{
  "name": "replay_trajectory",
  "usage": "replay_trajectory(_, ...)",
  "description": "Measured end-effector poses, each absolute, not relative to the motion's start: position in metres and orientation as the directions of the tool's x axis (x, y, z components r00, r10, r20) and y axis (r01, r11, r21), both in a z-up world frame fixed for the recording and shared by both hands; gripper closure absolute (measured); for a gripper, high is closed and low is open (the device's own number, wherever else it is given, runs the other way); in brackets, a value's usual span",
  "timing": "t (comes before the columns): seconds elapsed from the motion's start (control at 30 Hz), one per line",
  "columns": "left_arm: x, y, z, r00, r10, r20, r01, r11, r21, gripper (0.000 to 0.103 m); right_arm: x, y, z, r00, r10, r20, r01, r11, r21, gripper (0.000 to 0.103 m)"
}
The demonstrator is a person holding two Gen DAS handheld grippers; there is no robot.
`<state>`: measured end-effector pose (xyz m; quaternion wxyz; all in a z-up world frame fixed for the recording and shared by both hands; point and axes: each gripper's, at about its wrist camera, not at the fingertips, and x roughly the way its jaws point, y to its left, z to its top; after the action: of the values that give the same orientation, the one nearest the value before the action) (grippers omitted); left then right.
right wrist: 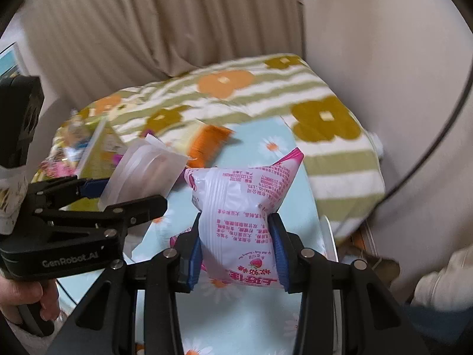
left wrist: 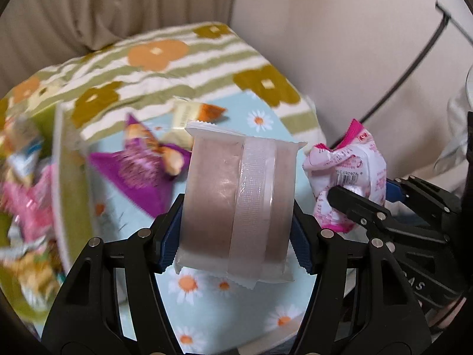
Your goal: Organize snacks
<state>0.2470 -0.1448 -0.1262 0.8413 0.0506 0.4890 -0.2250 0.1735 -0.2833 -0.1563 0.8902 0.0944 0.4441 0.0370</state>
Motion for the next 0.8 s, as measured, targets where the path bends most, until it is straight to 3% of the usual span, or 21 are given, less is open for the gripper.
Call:
replay_trajectory(0.5,0.173,-0.014,-0.047,0.624,-0.210,-0.753,0.152,0.977,-0.146,0.045,0.175,-0.184,-0.077,0.654,0.390,-0.649,-0.322,0.919,0.228,0.065)
replay_trajectory(0.53,0.172,-0.005,-0.043,0.632,-0.208,-0.746,0.143,0.978,-0.151,0.063,0.177,-0.173,-0.072,0.654,0.401,-0.642,-0.339,0.914,0.225,0.065)
replay_trajectory(0.57,0.171,0.009,-0.038,0.642,-0.206,-0.738,0.127,0.978,-0.162,0.074,0.179,-0.165,-0.069,0.653,0.408,-0.638,-0.348,0.910,0.226,0.065)
replay_trajectory(0.67,0.192,0.042,-0.043,0.678,-0.200,-0.707,0.070,0.976,-0.208,0.080,0.189,-0.135,-0.064,0.638,0.434,-0.636,-0.372,0.897,0.238,0.065)
replay_trajectory(0.73,0.218,0.064,-0.063,0.614,-0.243,-0.751,0.050,0.962,-0.269,0.080,0.201,-0.119,-0.075,0.637,0.431,-0.640,-0.389,0.896,0.216,0.065)
replay_trajectory(0.8,0.217,0.082,-0.072,0.580,-0.307,-0.755,0.063,0.940,-0.334,0.080,0.217,-0.121,-0.092,0.597,0.445,-0.667,-0.342,0.894,0.289,0.065)
